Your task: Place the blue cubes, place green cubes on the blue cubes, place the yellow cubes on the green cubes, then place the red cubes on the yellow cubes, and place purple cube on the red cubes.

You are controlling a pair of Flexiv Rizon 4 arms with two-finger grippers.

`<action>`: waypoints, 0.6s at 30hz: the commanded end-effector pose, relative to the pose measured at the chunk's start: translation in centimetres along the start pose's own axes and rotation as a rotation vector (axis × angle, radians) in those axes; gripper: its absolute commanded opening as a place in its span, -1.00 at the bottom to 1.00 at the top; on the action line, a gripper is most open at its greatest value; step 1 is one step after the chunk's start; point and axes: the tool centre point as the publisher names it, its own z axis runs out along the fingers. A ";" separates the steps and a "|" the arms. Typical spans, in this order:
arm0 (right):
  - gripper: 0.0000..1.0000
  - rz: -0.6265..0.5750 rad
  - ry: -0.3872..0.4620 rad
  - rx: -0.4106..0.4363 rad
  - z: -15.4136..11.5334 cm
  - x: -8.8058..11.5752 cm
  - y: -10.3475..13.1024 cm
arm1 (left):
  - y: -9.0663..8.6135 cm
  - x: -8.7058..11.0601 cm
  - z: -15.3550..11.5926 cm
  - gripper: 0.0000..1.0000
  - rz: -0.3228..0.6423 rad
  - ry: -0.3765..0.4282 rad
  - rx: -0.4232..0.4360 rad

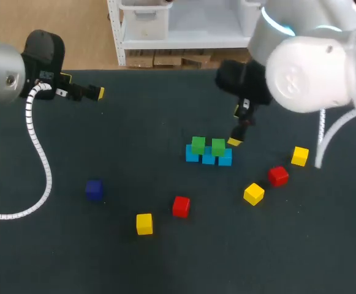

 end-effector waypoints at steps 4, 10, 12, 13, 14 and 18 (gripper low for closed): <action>1.00 0.155 -0.025 0.126 -0.3 2.7 4.5 | 0.3 0.1 0.0 1.00 0.002 -0.004 0.012; 1.00 0.239 -0.001 0.155 0.5 4.3 7.2 | 0.3 0.1 0.0 1.00 0.002 -0.004 0.012; 1.00 0.269 0.011 0.159 0.8 4.7 7.8 | 0.3 0.1 0.0 1.00 0.002 -0.004 0.012; 1.00 0.280 0.018 0.162 1.0 4.9 8.1 | 0.3 0.1 0.0 1.00 0.002 -0.004 0.012; 1.00 0.282 0.029 0.180 1.2 5.2 8.5 | 0.3 0.1 0.0 1.00 0.002 -0.004 0.012; 1.00 0.295 0.062 0.193 1.7 5.9 9.4 | 0.3 0.1 0.0 1.00 0.002 -0.004 0.012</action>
